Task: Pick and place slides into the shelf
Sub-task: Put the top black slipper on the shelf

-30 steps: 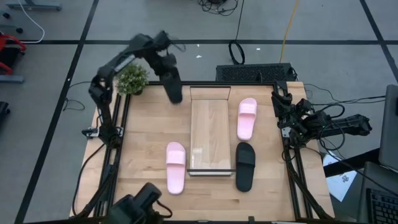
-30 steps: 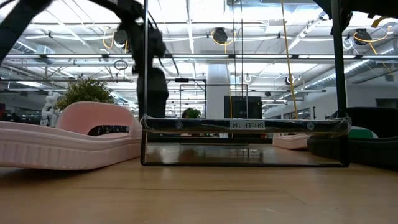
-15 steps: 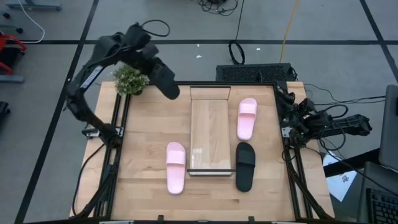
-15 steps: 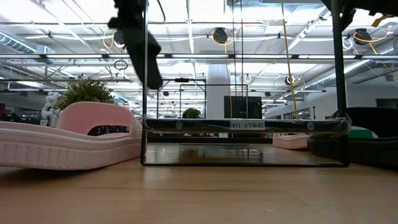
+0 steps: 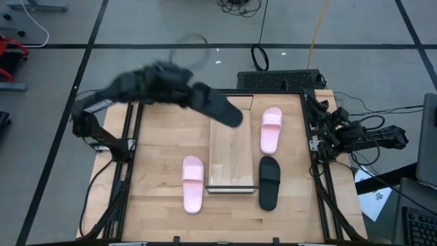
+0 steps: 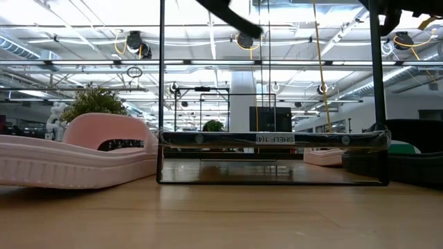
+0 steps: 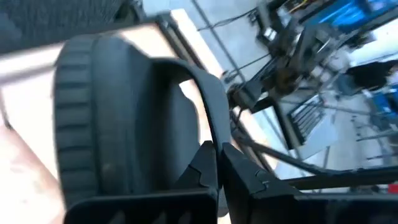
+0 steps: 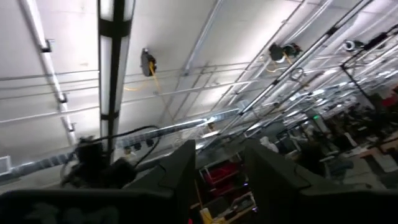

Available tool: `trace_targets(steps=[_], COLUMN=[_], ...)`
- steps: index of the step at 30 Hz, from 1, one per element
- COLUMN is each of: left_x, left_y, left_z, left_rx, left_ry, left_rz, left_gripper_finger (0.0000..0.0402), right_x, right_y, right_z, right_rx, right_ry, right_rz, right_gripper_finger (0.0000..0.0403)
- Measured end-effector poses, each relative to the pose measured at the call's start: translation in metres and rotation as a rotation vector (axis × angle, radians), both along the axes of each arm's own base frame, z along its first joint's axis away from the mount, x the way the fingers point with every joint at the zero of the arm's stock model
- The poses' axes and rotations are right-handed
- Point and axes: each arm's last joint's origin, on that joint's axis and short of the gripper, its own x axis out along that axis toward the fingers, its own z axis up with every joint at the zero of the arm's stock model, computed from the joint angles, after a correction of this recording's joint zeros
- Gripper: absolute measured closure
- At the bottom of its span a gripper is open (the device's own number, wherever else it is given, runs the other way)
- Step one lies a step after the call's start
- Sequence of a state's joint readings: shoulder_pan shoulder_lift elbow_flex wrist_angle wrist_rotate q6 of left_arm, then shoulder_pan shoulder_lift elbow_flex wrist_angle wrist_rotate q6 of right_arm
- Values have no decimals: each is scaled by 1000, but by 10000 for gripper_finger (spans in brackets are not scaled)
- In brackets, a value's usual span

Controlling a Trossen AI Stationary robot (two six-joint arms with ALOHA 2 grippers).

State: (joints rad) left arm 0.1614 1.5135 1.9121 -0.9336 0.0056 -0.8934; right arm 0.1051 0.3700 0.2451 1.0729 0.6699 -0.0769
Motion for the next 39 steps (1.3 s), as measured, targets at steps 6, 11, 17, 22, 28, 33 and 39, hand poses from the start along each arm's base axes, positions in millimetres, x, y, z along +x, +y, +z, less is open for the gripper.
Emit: trace_targets(steps=[6,11,17,22,28,33,39], left_x=[47,63,55,47,52,56,54], left_y=[-56,-92,-131,-156,-172,-173,-173], left_z=[-52,-100,-141,-162,-187,-200,-200], left_rx=[-78,-187,-284,-361,-398,-399,-422], left_ry=[-82,-174,-254,-316,-279,-233,-205], left_rz=[49,147,308,419,464,467,458], left_gripper_finger=[402,401,401,401,401,401,401], right_x=[-1,-1,-3,-6,-9,-9,-9], right_y=[-2,-2,-3,-5,-5,-5,-5], right_z=[-1,-1,-1,0,2,2,2], right_rx=[49,62,58,82,43,42,42], right_ry=[13,15,41,56,78,80,80], right_rz=[-60,-71,-124,-207,-249,-250,-250], right_gripper_finger=[275,275,275,275,275,275,275])
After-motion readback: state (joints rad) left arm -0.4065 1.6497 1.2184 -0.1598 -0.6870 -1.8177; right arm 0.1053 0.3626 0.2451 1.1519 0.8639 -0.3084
